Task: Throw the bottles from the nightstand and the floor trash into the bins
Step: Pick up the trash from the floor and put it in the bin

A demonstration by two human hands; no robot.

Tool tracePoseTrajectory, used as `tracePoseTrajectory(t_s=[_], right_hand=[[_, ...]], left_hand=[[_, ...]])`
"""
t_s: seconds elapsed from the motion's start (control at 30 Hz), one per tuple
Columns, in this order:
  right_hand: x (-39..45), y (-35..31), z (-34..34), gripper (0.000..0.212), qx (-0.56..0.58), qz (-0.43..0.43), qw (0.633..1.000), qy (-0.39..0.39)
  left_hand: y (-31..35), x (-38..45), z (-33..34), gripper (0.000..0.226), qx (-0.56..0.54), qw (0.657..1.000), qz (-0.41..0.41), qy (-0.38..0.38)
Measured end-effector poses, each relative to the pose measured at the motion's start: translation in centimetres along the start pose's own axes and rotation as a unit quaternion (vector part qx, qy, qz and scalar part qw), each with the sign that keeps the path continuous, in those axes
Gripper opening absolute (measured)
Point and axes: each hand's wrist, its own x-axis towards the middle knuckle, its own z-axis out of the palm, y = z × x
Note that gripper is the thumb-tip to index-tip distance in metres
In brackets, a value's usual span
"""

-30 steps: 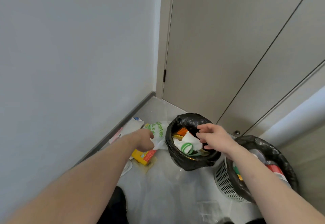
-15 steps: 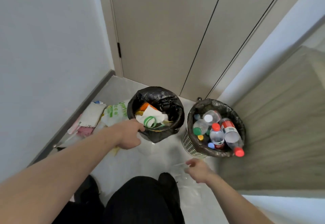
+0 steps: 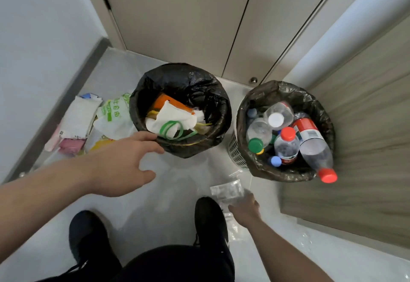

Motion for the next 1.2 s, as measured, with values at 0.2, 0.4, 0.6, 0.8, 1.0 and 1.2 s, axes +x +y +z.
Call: tracePoseTrajectory(t_s=[0.2, 0.4, 0.6, 0.8, 1.0, 1.2], right_hand=[[2.4, -0.7, 0.5, 0.058, -0.058, 0.042, 0.997, 0.009], [0.2, 1.2, 0.0, 0.006, -0.056, -0.045, 0.996, 0.062], [-2.8, 2.9, -0.9, 0.067, 0.019, 0.012, 0.999, 0.027], [-2.8, 3.1, 0.4, 0.101, 0.063, 0.061, 0.996, 0.009], [0.2, 0.4, 1.6, 0.113, 0.086, 0.109, 0.99, -0.004], [2.3, 1.0, 3.2, 0.072, 0.169, 0.151, 0.973, 0.043]], left_hand=[[-0.2, 0.3, -0.7, 0.055, -0.009, 1.0, -0.006, 0.018], [-0.8, 0.0, -1.5, 0.055, -0.017, 0.999, -0.032, 0.021], [-0.8, -1.6, -1.7, 0.056, -0.013, 0.998, -0.055, 0.031], [-0.7, -2.5, -0.2, 0.054, -0.014, 0.999, -0.022, 0.028], [-2.0, -2.5, -1.0, 0.051, -0.046, 0.998, -0.047, 0.023], [-3.2, -3.1, -1.7, 0.045, -0.093, 0.992, -0.075, 0.032]])
